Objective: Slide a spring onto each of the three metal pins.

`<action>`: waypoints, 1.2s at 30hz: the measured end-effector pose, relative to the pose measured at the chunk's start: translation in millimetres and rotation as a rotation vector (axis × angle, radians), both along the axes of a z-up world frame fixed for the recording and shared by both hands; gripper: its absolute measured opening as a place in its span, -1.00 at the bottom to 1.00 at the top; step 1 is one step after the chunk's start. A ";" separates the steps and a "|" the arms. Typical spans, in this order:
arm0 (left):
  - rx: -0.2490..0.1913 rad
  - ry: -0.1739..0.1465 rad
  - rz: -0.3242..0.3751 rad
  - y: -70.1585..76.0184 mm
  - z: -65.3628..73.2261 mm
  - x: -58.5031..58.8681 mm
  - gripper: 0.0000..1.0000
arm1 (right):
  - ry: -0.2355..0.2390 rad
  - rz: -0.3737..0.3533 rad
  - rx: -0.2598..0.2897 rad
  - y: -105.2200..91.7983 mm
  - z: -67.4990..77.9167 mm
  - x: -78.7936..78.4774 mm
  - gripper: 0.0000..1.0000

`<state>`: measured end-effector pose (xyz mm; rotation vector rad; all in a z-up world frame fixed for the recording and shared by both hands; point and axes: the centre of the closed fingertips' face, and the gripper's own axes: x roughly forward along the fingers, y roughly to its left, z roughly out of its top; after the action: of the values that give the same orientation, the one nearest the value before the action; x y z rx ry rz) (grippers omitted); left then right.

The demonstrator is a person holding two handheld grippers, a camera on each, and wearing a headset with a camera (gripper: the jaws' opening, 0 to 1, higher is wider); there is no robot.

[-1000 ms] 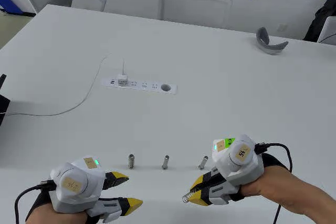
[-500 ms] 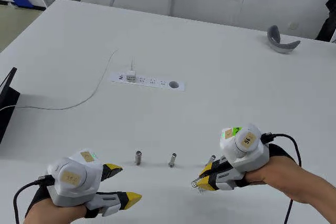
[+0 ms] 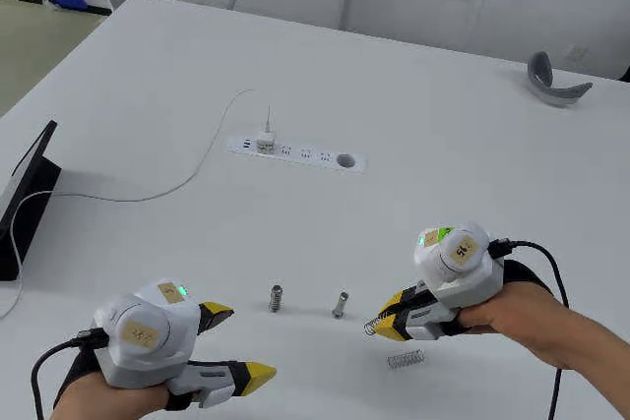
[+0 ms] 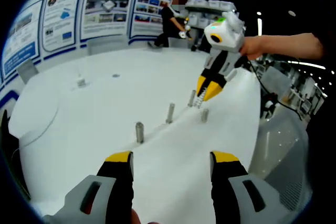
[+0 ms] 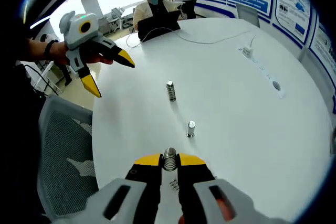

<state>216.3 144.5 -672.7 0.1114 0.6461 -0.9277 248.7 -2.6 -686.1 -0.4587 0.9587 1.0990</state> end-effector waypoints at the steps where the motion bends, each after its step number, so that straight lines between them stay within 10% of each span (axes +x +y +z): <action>1: -0.001 0.000 0.004 1.3 0.9 0.2 0.21 | -0.001 0.003 -0.002 1.0 -0.3 2.7 -0.75; 36: -0.014 0.032 0.086 22.1 -0.6 -2.9 0.43 | -0.048 0.010 -0.023 22.1 -4.3 43.9 -0.75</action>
<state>213.4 166.7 -673.2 0.0559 0.6691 -0.8524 292.5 19.5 -690.4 -0.5073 0.9290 1.0826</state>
